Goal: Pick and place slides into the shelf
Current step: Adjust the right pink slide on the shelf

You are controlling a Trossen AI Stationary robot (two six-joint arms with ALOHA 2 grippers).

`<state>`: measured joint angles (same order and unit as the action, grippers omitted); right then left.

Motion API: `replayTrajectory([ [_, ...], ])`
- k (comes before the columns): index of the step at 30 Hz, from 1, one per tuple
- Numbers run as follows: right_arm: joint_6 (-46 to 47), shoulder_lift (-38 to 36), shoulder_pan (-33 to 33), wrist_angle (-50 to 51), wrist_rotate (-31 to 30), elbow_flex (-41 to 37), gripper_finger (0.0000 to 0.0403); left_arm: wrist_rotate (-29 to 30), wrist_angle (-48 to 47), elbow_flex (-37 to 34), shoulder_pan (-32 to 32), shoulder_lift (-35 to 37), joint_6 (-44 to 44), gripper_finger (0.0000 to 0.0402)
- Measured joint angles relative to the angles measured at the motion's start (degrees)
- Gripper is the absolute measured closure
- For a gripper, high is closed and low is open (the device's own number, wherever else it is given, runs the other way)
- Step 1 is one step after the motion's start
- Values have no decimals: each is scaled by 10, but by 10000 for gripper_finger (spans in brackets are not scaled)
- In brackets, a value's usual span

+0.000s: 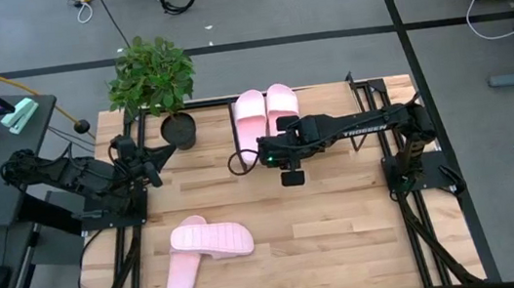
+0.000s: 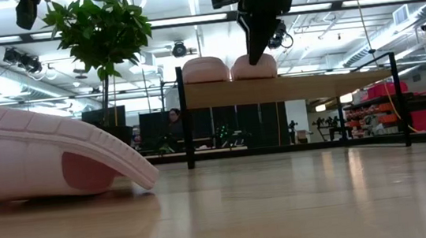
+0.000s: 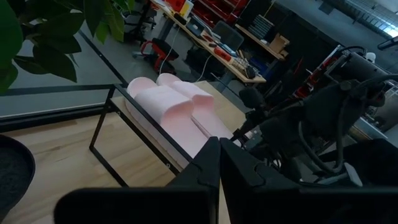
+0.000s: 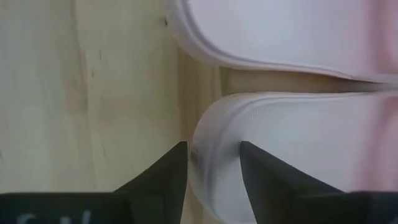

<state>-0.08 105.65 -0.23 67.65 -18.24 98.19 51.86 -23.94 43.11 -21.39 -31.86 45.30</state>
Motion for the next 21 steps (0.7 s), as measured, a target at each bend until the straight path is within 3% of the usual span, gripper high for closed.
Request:
replayTrajectory([
  [21, -12, -6, 4, -11, 20, 0, 236, 11, -3, 0, 0, -1, -1, 384],
])
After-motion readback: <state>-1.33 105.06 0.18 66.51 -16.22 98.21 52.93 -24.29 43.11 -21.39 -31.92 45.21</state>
